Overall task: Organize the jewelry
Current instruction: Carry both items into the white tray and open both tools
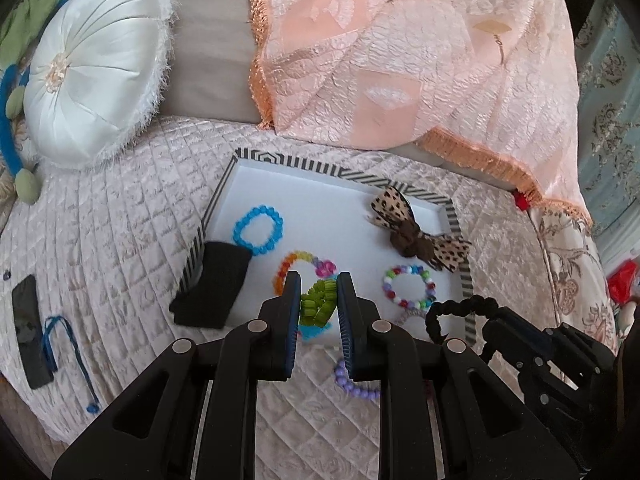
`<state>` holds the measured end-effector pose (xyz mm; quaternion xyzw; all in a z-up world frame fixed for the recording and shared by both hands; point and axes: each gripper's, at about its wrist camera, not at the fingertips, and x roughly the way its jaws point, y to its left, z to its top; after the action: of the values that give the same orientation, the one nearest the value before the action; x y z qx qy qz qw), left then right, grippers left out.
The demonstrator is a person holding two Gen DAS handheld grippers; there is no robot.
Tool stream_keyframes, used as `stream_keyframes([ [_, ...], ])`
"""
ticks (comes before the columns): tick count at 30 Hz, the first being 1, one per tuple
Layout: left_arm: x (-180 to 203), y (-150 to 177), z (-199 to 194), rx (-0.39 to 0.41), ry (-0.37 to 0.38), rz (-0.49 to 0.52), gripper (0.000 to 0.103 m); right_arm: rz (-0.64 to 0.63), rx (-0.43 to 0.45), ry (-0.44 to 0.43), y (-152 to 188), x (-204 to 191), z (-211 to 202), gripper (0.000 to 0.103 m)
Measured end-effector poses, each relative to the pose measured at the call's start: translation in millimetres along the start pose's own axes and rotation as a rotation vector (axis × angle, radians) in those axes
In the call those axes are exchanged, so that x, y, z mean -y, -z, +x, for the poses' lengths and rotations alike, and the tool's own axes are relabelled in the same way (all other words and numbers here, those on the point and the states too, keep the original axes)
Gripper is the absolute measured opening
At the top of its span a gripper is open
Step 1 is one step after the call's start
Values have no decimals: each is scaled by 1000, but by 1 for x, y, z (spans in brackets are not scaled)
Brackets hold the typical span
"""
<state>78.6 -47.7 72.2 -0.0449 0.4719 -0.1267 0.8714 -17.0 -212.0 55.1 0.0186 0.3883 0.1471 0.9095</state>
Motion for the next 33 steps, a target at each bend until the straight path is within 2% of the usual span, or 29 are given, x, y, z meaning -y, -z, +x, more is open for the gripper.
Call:
stream_keyframes([
  [6,-4,-24,21,-16,-7,-16,17,14,-30,-10,-17,10,32,11],
  [13,-4,-52,65,-52,-30,-25,17,40,-74,-25,-34,19,81,11],
  [22,-2,-83,119,-73,-15,-38,17,160,-97,-35,-50,43,142,11],
  [26,-20,-85,142,-97,-48,-78,17,208,-149,6,-48,55,170,11],
  [30,-38,-78,158,-128,-82,-107,17,217,-193,7,-43,56,185,11],
  [32,-44,-76,161,-139,-84,-123,17,215,-195,6,-42,54,185,16],
  [33,-45,-75,162,-144,-83,-127,18,216,-193,2,-42,54,184,25],
])
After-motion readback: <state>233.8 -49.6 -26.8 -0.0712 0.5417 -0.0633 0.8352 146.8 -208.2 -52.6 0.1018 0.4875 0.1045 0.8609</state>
